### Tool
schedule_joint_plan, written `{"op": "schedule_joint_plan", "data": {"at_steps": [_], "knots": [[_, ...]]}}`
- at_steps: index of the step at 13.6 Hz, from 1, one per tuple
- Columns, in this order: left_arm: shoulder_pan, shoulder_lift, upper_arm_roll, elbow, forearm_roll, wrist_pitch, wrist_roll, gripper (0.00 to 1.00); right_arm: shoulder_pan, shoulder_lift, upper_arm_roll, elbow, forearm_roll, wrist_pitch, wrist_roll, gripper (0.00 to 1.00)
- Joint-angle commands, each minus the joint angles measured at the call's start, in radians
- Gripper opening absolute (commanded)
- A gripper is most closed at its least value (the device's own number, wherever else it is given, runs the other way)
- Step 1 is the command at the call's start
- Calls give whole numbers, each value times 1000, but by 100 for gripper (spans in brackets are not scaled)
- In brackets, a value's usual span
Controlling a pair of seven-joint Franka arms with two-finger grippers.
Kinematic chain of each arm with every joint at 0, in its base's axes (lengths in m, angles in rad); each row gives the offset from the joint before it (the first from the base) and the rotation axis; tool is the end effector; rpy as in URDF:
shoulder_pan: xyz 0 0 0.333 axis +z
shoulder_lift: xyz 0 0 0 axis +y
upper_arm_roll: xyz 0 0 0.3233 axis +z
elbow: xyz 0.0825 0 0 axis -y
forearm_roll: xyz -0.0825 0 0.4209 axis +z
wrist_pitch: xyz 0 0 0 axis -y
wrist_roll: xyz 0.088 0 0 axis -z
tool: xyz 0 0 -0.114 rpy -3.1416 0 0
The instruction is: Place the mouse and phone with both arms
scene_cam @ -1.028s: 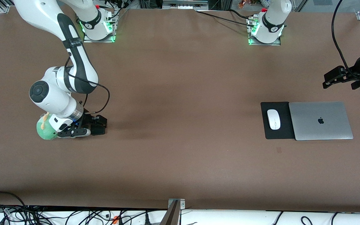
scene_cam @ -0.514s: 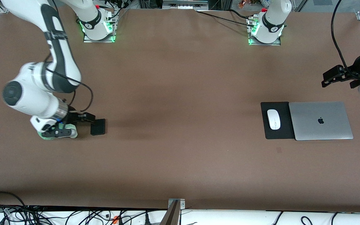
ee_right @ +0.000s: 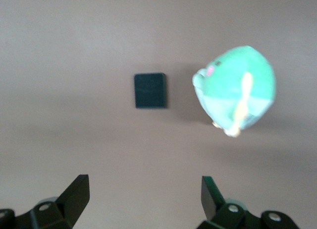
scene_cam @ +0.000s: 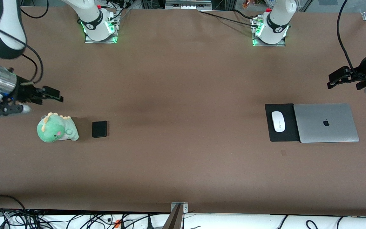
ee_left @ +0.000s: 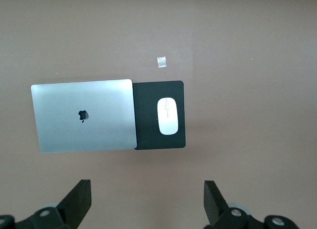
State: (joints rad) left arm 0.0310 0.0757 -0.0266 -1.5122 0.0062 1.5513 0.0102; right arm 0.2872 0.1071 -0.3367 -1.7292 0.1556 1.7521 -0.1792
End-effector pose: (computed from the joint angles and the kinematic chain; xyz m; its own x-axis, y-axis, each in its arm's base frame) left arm 0.6127 0.0040 0.6073 0.9993 -0.0057 -0.0366 -0.0058 -1.0000 -0.0038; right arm 0.6221 -0.0089 0.4980 0.9934 0.0994 -0.0575 0.0915 -0.9877 -0.1271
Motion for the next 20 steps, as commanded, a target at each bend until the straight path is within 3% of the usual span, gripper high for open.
{"op": "schedule_joint_plan", "data": {"at_steps": [1, 6, 20], "knots": [[13, 13, -3, 32, -20, -23, 25, 100, -179, -53, 189, 68, -102, -100, 12, 100], [13, 12, -3, 33, -18, -23, 25, 100, -302, -61, 335, 160, -176, -195, 63, 100], [13, 12, -3, 33, -18, -23, 25, 100, -303, -64, 331, 214, -134, -203, 58, 100]]}}
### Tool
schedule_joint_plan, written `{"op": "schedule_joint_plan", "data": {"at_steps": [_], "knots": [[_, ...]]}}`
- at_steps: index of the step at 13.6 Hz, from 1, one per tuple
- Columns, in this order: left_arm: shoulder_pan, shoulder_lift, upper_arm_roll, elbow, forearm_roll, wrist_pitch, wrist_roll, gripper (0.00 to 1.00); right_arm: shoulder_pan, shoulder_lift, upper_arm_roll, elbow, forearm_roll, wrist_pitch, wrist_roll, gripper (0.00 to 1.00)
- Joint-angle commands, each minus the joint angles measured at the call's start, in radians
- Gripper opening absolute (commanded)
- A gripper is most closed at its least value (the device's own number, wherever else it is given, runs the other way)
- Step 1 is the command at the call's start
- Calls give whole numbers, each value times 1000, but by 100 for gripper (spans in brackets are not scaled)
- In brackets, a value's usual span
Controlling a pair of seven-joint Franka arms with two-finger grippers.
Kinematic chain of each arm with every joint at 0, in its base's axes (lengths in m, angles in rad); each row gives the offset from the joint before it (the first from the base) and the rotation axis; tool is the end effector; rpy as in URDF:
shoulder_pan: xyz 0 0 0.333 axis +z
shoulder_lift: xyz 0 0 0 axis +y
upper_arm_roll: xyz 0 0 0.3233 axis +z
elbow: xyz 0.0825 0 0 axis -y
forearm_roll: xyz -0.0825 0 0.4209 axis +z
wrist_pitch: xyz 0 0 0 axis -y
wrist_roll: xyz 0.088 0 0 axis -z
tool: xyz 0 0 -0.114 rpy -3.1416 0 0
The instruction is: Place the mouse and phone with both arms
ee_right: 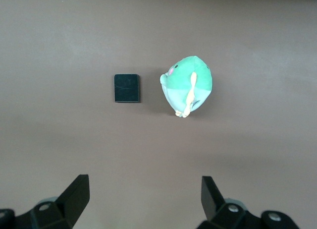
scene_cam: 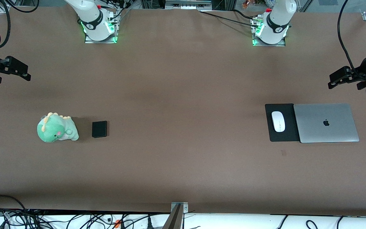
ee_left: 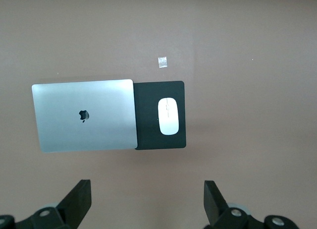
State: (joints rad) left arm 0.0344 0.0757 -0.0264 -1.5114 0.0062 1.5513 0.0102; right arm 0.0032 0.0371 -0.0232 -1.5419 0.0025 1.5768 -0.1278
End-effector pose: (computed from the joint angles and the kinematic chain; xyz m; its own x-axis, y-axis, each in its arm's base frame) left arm 0.6127 0.0062 0.6077 0.9994 -0.0021 -0.0358 -0.0022 -1.0000 -0.0038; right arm 0.6036 -0.0115 0.6179 0.9942 0.1076 -0.0020 0.1076 -0.9942 -0.0019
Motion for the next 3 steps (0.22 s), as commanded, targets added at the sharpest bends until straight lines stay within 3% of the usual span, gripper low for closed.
{"op": "schedule_joint_plan", "data": {"at_steps": [1, 3], "knots": [[10, 12, -3, 33, -18, -23, 25, 100, -19, 6, 19, 26, 19, -28, 7, 100], [10, 12, -3, 33, -18, -23, 25, 100, -19, 6, 22, 26, 19, -26, 7, 100]]}}
